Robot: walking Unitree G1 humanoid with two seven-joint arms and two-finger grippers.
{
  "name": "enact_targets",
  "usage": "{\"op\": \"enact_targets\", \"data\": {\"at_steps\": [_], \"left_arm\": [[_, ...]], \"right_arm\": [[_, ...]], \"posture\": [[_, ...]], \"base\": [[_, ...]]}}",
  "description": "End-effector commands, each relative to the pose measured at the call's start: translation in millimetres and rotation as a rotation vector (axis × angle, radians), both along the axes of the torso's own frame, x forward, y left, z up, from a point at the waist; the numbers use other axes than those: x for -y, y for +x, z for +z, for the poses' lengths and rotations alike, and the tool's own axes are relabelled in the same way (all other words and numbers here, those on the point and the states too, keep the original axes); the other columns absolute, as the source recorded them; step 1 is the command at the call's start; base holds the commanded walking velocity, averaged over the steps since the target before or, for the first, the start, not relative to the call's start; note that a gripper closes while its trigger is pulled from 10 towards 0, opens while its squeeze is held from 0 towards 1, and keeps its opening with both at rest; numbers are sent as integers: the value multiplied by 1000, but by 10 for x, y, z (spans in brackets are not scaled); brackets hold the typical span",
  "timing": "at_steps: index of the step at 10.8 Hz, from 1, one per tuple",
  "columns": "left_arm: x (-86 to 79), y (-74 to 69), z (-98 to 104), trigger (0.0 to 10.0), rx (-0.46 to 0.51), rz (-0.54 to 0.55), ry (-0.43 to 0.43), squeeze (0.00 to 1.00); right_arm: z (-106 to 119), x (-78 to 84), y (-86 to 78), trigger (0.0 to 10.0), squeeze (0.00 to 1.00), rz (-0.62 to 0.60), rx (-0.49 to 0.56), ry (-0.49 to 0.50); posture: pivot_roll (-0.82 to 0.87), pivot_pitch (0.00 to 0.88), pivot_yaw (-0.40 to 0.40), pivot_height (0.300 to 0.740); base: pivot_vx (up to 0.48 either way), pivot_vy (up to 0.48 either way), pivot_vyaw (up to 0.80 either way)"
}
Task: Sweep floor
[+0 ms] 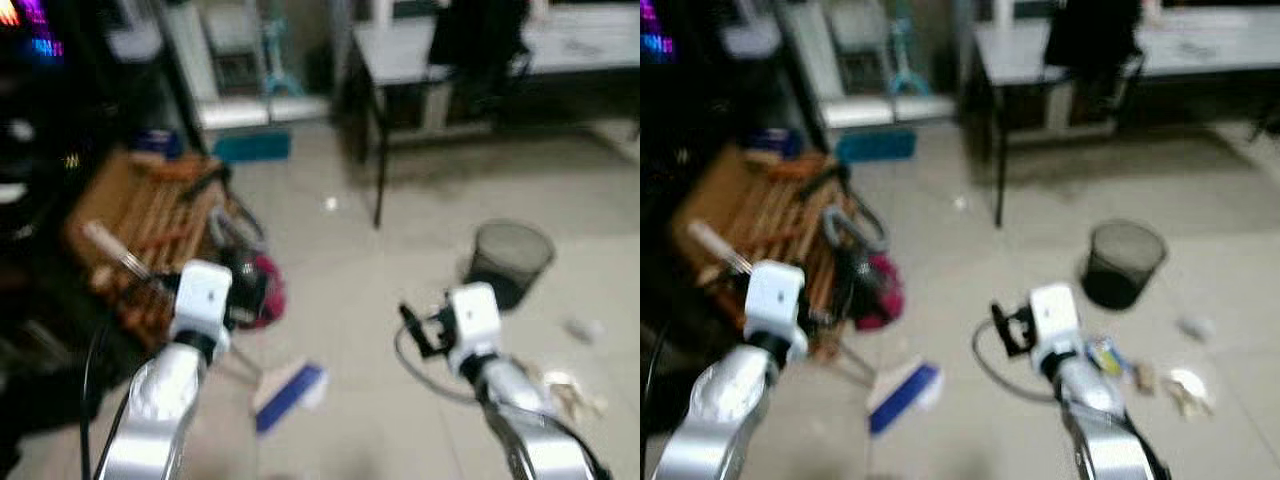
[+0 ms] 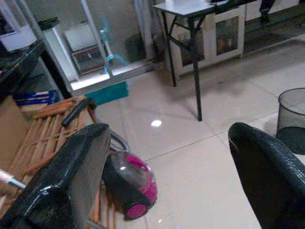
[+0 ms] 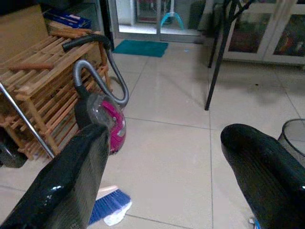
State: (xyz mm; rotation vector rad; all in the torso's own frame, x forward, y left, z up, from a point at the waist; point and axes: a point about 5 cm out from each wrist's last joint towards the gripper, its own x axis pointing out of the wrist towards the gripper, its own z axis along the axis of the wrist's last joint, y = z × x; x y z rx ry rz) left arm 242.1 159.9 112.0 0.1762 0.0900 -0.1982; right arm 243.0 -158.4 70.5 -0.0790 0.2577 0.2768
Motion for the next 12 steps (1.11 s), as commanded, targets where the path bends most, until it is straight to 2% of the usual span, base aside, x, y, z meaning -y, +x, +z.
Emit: {"op": "enact_targets", "data": {"at_steps": [1, 8, 10, 11, 12], "left_arm": [[-37, 16, 51, 10000, 16, 7, 12, 0], [-26, 55, 82, 10000, 27, -5, 15, 0], [-22, 81, 129, 10000, 72, 0, 88, 0], [-15, 109, 124, 10000, 76, 6, 101, 0], [-14, 124, 110, 10000, 77, 30, 67, 0]], "right_arm": [[10, -50, 8, 10000, 0, 14, 9, 22], [-20, -21, 40, 10000, 0, 5, 11, 13], [-27, 36, 65, 10000, 0, -71, 21, 5], [-18, 56, 79, 10000, 0, -90, 43, -24], [-4, 90, 104, 10000, 0, -119, 69, -91]], "posture": [[-44, 0, 60, 740], [-44, 0, 62, 740], [-45, 0, 60, 740], [-47, 0, 60, 740], [-54, 0, 56, 740]], "base": [[0, 341, 800], [0, 345, 800], [0, -217, 0], [0, -480, 0], [0, 0, 0]]}}
